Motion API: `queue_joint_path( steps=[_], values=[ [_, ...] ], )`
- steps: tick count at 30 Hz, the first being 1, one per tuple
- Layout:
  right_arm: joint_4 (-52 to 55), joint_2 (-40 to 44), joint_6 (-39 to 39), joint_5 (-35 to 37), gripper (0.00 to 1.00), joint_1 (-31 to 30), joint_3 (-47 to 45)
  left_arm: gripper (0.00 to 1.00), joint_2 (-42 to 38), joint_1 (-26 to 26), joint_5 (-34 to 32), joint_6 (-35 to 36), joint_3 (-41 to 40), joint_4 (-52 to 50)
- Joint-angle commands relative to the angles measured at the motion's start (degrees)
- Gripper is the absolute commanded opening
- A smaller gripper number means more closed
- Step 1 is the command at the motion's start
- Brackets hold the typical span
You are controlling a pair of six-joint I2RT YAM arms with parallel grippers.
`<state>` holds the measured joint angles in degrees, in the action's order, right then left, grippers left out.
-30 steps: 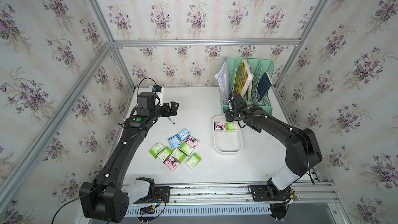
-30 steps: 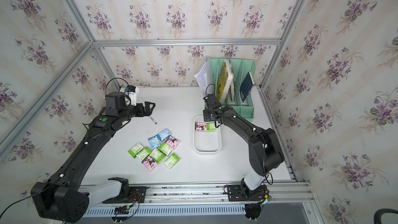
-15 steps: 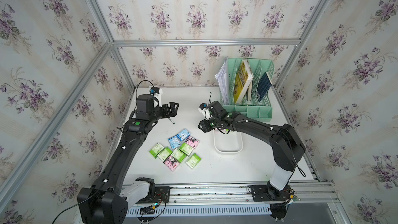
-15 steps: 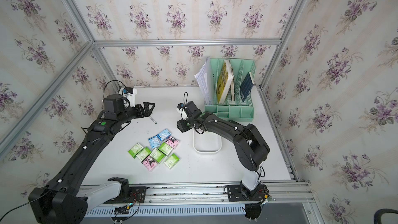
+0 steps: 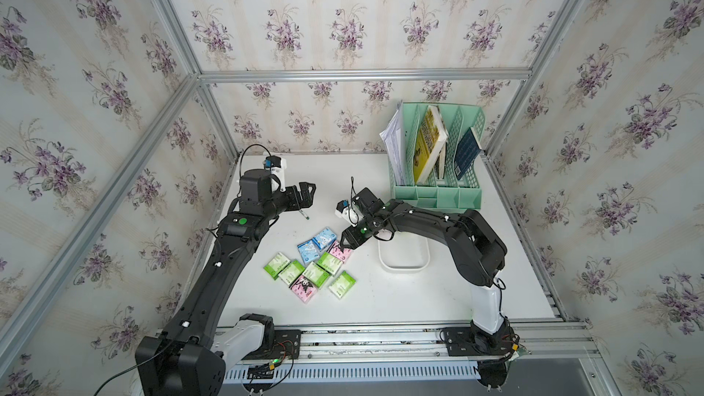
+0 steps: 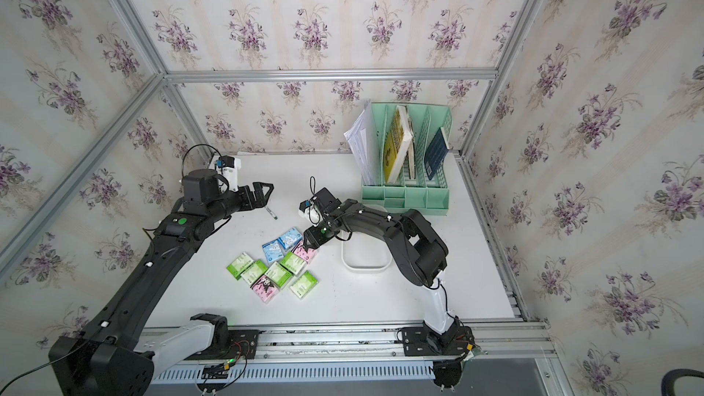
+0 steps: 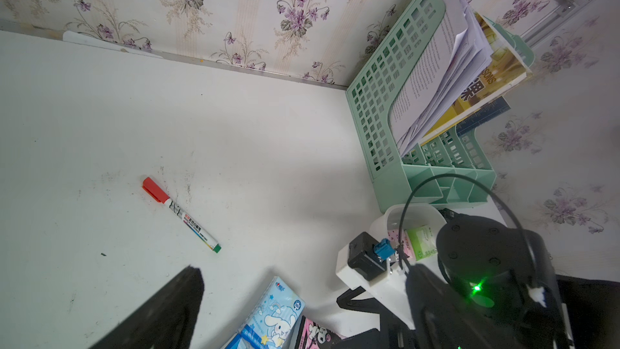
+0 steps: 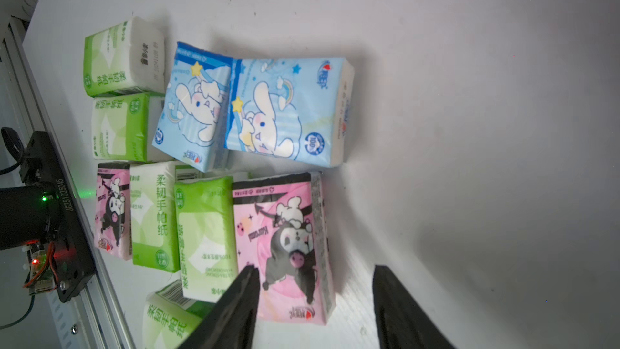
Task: Put the pocket tissues into the storage box
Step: Pick up the pocket tissues from the center of the board, then place the pocket tissues in the storage box.
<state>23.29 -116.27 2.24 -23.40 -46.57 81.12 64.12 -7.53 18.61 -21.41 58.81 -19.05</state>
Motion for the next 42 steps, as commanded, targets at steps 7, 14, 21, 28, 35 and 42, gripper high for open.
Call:
queue_joint_path(
  steps=[7, 14, 21, 28, 35, 42],
  values=[
    [2.98, -3.36, -2.06, -2.09, 0.54, -0.54, 1.68, 0.99, -0.31, 0.09, -0.23, 0.24, -0.18, 1.38],
    [4.09, -4.75, -2.27, -2.09, 0.35, -0.63, 2.24, 0.99, -0.49, 0.08, -0.54, 0.27, -0.25, 1.23],
    [4.07, -5.08, -1.7, -1.88, 0.01, -0.63, 2.2, 0.99, -0.49, 0.06, -0.76, 0.56, -0.45, 1.21],
    [0.94, -1.57, 1.75, -0.41, 0.0, 0.59, 2.55, 0.99, -0.11, 0.08, -0.45, 0.76, 0.08, 1.2],
    [-4.98, 9.24, 8.06, -1.69, 0.0, 4.81, -1.24, 0.99, 0.39, 0.06, -0.31, 0.86, 0.52, 1.29],
    [-8.91, 24.42, 13.53, 3.35, 0.0, 11.98, -12.6, 0.99, 1.42, 0.1, 0.19, 0.77, 0.61, 2.17]
  ],
)
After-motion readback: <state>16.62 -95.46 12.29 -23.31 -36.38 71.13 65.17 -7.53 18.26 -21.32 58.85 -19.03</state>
